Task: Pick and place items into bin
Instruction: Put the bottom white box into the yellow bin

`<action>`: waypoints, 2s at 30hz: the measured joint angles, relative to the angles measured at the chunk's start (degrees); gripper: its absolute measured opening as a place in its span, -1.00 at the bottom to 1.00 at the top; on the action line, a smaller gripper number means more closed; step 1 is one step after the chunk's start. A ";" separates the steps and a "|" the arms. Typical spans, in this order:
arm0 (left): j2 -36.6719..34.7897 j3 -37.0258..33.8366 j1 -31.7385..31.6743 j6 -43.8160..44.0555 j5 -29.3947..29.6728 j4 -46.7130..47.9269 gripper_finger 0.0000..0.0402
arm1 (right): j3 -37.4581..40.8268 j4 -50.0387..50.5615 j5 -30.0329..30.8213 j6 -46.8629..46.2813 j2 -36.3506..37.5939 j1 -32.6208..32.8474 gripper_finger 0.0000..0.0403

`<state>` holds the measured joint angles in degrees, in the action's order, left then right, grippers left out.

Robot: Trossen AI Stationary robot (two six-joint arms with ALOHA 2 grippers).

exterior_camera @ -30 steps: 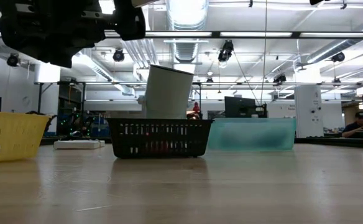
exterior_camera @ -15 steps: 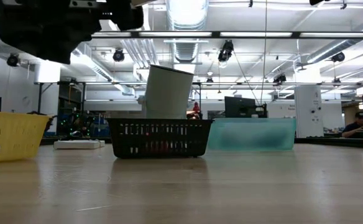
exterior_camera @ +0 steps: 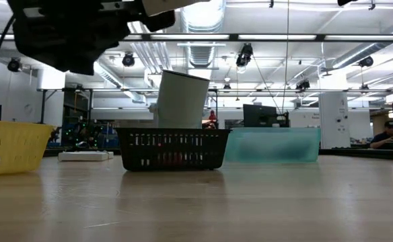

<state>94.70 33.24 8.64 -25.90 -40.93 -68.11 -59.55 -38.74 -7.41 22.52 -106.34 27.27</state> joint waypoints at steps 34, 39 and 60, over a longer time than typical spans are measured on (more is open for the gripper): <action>7.71 7.73 1.20 2.60 -2.46 -0.45 0.28 | 0.00 1.38 4.66 0.07 -0.02 -0.01 -0.95; 7.71 7.73 1.20 2.79 -2.46 -0.40 0.02 | 0.00 1.34 4.64 0.16 -0.02 -0.02 -0.95; 7.71 8.43 1.44 3.01 -5.48 1.74 -0.86 | 0.00 0.94 9.00 -6.36 0.11 0.02 -0.78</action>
<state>102.41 41.67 10.09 -22.90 -46.41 -66.37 -59.55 -37.80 1.59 16.16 -106.24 27.29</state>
